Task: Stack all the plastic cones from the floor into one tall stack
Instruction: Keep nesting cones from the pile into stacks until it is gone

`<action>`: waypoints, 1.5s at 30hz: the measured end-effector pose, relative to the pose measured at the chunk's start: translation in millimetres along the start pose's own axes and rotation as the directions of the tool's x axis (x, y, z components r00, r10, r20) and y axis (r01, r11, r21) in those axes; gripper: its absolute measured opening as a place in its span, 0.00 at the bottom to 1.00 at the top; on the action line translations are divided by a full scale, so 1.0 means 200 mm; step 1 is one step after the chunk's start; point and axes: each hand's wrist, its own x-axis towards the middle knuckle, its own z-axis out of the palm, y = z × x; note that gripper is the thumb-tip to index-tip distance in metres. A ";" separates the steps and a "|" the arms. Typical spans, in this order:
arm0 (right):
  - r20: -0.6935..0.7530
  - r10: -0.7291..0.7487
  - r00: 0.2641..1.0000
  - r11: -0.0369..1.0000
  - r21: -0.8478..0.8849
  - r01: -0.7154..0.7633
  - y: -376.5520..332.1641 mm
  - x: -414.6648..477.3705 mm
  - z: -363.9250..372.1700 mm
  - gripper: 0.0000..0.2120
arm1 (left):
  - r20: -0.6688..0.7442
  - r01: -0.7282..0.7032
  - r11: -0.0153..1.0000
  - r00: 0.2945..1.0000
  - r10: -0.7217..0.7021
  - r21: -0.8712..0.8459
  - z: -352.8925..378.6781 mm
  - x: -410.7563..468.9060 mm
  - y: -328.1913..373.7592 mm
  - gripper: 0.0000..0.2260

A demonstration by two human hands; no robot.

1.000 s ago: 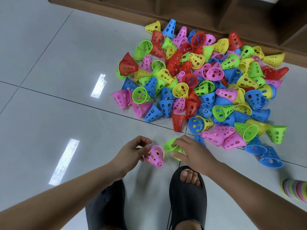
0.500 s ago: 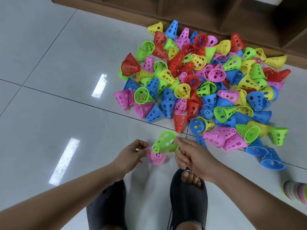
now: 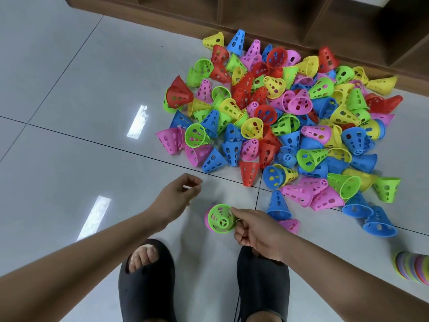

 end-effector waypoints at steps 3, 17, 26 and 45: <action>-0.028 -0.022 0.999 0.999 -0.031 0.021 -0.01 0.00 -0.01 0.11 | -0.051 -0.090 0.995 0.994 0.092 0.033 -0.06 0.07 0.10 0.04; 0.000 -0.637 0.771 0.224 -0.957 0.186 0.04 -0.19 -0.33 0.05 | 0.100 -0.375 0.666 0.905 0.413 0.645 -0.13 0.36 0.28 0.14; 0.148 -0.556 0.818 -0.029 -0.987 0.159 0.17 -0.21 -0.56 0.16 | 0.102 -0.340 0.625 0.918 0.384 0.703 -0.15 0.35 0.24 0.22; 0.175 -0.551 0.816 -0.164 -0.981 0.100 0.20 -0.18 -0.70 0.25 | -0.138 -0.274 0.958 0.956 0.261 -0.089 -0.01 -0.18 0.32 0.02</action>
